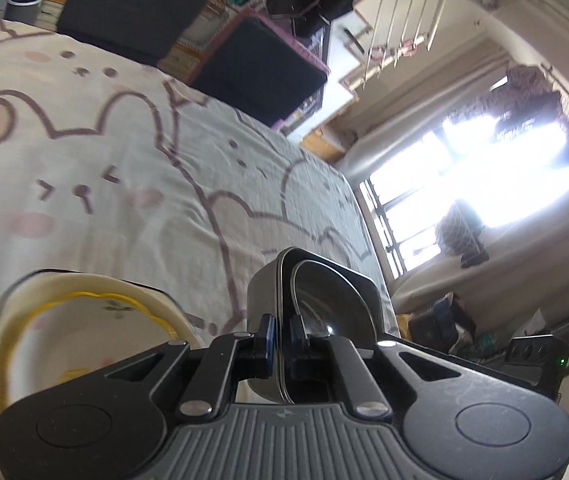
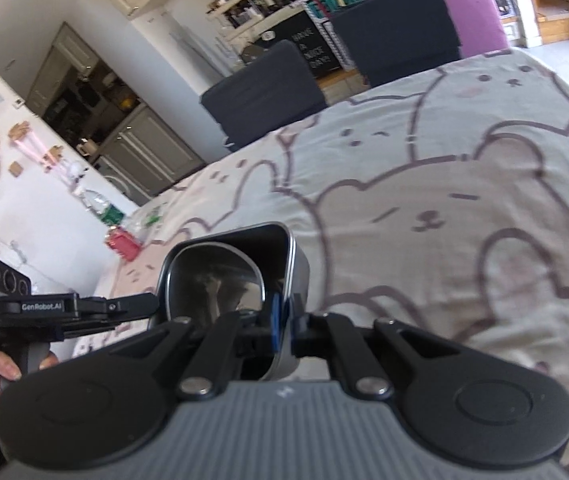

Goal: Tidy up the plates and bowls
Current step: 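Lift the tray-and-bowl stack with both grippers and carry it over the cream plates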

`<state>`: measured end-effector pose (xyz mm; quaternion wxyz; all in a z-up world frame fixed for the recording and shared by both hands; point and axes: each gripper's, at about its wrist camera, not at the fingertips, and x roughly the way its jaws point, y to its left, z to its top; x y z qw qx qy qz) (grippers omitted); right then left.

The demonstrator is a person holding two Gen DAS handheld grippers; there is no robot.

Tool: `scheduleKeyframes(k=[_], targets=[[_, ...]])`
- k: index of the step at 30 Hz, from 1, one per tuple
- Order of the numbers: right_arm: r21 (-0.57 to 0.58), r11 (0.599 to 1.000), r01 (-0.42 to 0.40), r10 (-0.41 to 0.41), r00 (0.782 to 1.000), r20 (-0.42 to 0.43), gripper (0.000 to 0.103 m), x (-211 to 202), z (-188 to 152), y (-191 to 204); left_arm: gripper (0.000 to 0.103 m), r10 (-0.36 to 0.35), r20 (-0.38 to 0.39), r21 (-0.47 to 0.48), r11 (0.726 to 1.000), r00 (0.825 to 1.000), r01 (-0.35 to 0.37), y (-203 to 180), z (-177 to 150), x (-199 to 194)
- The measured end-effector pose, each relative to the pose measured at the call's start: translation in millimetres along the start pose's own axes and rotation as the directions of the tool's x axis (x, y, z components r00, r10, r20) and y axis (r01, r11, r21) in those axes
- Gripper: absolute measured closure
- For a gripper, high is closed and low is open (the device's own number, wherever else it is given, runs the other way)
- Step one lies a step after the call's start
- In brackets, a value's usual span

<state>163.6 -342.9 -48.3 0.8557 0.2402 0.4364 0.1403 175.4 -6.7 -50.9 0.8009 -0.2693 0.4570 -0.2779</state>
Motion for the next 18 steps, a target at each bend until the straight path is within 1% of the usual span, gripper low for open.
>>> scheduleKeyframes(k=[6, 9, 13, 18], targets=[[-0.003, 0.998, -0.055, 0.055, 0.998, -0.001, 0.097, 20, -4, 35, 0.095, 0.000, 0.059, -0.002, 1.000, 0.998, 0.000, 21, -6, -42], [0.004, 0.997, -0.077, 0.077, 0.997, -0.006, 0.097, 36, -7, 52, 0.095, 0.022, 0.079, -0.015, 1.000, 0.997, -0.021, 35, -9, -57], [0.008, 0.995, -0.098, 0.098, 0.995, -0.021, 0.096, 51, -17, 74, 0.096, 0.040, 0.093, -0.044, 0.998, 0.995, -0.036, 56, -12, -72], [0.032, 0.994, -0.104, 0.106, 0.994, -0.040, 0.096, 73, -29, 87, 0.095, 0.074, 0.093, -0.046, 0.997, 0.993, -0.069, 74, -20, -84]])
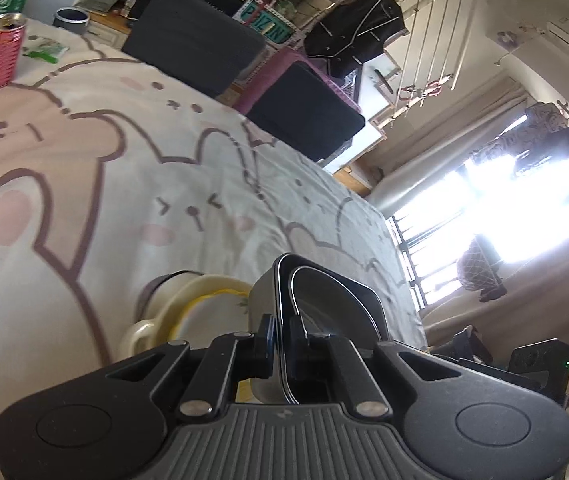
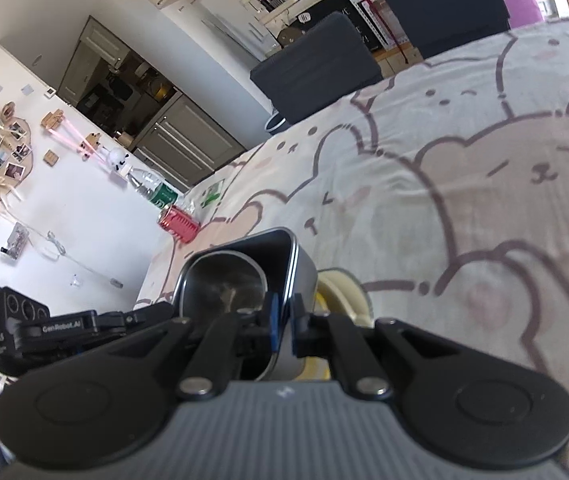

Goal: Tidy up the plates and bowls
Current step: 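Lift the tray-and-bowl stack with both grippers and carry it over the cream plates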

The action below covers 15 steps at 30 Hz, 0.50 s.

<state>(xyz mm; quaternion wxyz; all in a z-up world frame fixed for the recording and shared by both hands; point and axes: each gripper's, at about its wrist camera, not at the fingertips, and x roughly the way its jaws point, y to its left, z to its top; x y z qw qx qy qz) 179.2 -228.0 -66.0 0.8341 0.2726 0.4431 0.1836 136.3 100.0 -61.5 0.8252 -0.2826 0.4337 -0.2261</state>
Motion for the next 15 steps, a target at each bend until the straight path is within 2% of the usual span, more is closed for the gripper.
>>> scheduleKeyframes(k=[8, 15], targets=[[0.010, 1.000, 0.024, -0.023, 0.999, -0.048, 0.096, 18, -16, 8, 0.096, 0.041, -0.035, 0.005, 0.999, 0.999, -0.041, 19, -7, 1], [0.017, 0.999, 0.047, -0.046, 0.997, -0.064, 0.096, 23, -16, 6, 0.095, 0.044, -0.041, 0.007, 0.999, 0.998, -0.044, 18, -6, 2]])
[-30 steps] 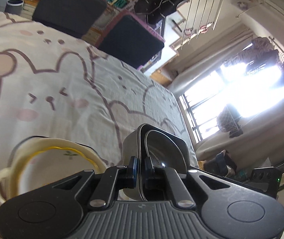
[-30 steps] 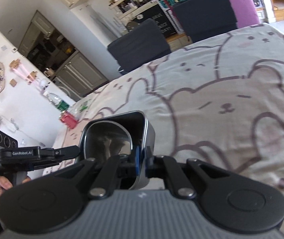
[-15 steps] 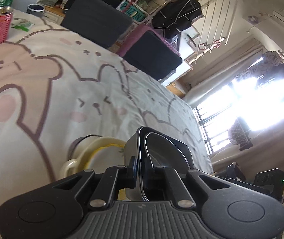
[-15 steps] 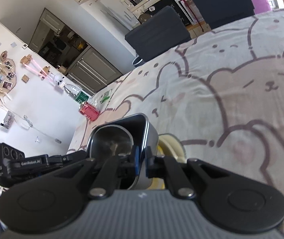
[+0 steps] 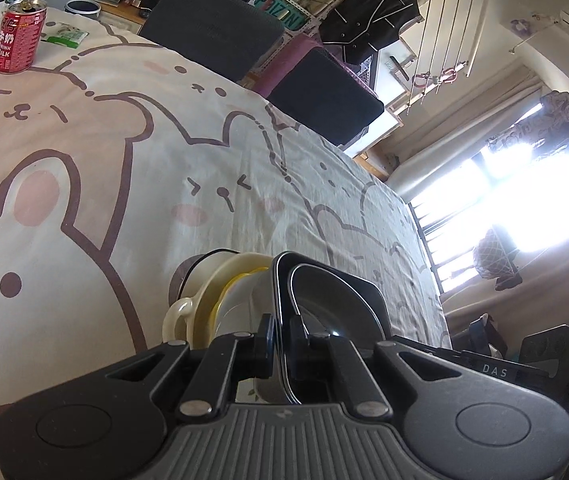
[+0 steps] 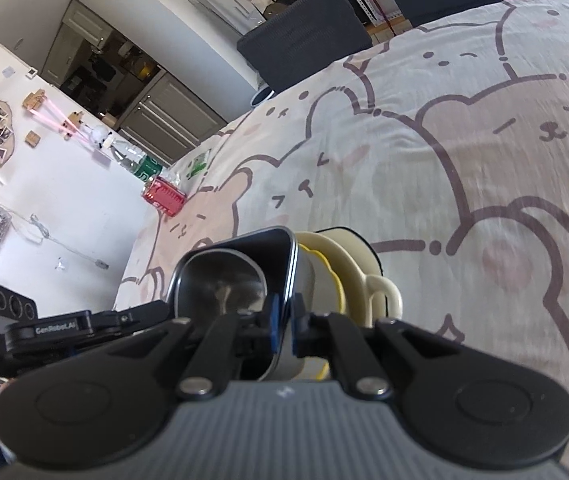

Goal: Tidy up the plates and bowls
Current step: 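Lift the tray-and-bowl stack with both grippers and carry it over the cream plates, then lower the tray stack onto the cream plate stack and open both grippers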

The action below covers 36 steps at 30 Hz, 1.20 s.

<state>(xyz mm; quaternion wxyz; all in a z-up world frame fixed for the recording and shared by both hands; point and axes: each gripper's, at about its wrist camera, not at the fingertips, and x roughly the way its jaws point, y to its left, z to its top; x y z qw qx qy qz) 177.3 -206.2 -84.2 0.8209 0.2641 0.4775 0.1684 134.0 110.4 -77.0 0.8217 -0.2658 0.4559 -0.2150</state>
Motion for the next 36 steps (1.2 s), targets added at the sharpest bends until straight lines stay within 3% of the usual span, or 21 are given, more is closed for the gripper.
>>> scheduleKeyframes(k=[12, 36], targets=[[-0.021, 0.999, 0.034, -0.035, 0.999, -0.033, 0.093, 6, -1, 4, 0.095, 0.049, -0.038, -0.005, 0.999, 0.998, -0.050, 5, -2, 11], [-0.042, 0.996, 0.075, -0.077, 0.996, -0.051, 0.093, 16, -1, 8, 0.095, 0.073, -0.059, 0.002, 0.997, 0.996, -0.073, 6, -4, 17]])
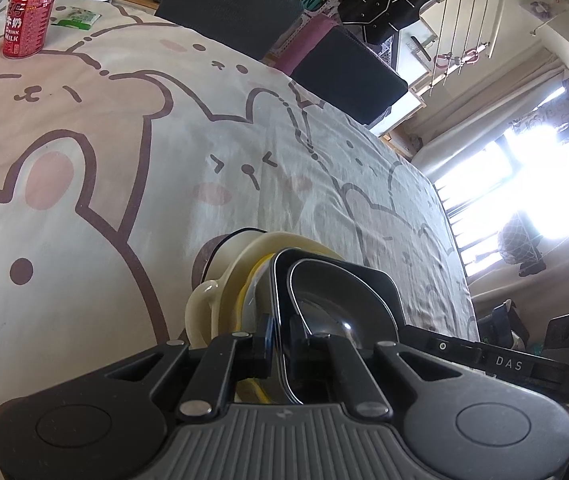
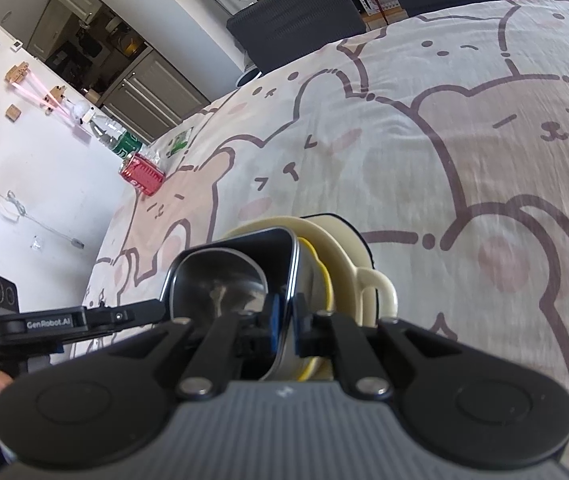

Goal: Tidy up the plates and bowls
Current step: 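Lower the tray stack onto the cream plate stack and open both grippers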

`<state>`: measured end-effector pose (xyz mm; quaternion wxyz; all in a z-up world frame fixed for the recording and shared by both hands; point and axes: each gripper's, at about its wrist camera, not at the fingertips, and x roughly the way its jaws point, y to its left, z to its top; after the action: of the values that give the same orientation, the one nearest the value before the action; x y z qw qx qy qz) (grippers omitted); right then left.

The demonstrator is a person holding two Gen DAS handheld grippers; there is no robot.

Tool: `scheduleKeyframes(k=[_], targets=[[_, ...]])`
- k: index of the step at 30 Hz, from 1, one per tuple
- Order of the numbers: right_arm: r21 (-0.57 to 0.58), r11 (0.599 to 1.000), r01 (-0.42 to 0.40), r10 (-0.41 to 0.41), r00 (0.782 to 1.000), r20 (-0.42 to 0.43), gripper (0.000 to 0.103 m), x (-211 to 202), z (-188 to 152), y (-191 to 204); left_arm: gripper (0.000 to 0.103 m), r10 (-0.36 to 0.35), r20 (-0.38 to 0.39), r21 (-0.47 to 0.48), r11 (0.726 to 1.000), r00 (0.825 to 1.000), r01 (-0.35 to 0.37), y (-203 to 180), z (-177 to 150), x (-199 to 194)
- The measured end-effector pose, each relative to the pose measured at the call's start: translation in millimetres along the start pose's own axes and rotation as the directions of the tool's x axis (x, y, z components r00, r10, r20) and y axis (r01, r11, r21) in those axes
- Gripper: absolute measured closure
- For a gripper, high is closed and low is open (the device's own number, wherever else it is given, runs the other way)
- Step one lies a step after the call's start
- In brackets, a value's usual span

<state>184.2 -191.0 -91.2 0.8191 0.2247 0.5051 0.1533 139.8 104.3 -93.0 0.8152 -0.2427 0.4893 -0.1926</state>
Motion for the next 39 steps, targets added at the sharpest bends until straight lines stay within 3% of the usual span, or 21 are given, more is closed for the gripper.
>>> scheduleKeyframes(k=[23, 39], targets=[[-0.006, 1.000, 0.014, -0.014, 1.000, -0.014, 0.092, 5, 1, -2, 0.095, 0.014, -0.004, 0.024, 1.000, 1.000, -0.014, 1, 1, 4], [-0.072, 0.997, 0.041, -0.044, 0.998, -0.044, 0.094, 12, -2, 1, 0.095, 0.005, -0.003, 0.029, 1.000, 1.000, -0.005, 0, 1, 2]])
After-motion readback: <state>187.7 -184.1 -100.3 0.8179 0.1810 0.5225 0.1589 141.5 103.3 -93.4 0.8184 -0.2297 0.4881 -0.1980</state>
